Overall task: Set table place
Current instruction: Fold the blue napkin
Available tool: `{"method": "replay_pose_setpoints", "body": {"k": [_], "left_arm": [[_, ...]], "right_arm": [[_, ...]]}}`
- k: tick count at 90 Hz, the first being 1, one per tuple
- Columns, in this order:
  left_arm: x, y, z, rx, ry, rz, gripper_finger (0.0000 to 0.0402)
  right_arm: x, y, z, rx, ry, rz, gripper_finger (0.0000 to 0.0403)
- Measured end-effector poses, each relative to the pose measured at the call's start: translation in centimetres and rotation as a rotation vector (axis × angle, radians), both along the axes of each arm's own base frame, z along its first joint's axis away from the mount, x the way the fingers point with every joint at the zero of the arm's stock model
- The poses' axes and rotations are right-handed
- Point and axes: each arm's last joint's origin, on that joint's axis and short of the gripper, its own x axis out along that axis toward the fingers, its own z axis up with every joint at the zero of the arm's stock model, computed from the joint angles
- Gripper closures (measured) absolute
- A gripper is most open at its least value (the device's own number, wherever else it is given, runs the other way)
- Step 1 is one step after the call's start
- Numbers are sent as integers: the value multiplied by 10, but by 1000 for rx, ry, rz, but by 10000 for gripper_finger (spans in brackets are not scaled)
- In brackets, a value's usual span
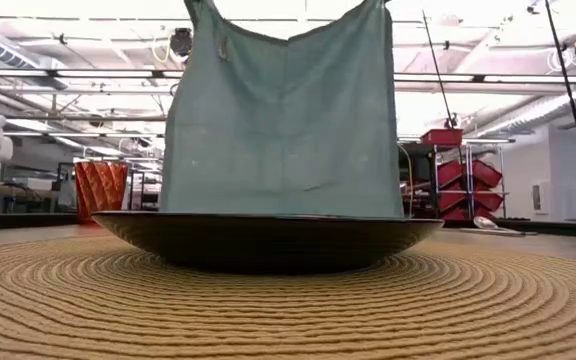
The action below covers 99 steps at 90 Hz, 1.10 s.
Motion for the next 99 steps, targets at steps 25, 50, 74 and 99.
{"method": "replay_pose_setpoints", "body": {"k": [25, 50, 74, 99], "left_arm": [[16, -43, -23, -124, 49, -196, 402], [18, -55, -5, 30, -45, -132, 402], [7, -22, 19, 187, -97, 107, 402], [0, 31, 42, 178, -118, 253, 402]], "right_arm": [[-15, 49, -11, 130, 68, 18, 403], [-22, 66, -4, 48, -8, 24, 403], [-23, 19, 12, -14, -92, -25, 403], [-19, -52, 27, -55, -256, -23, 403]]}}
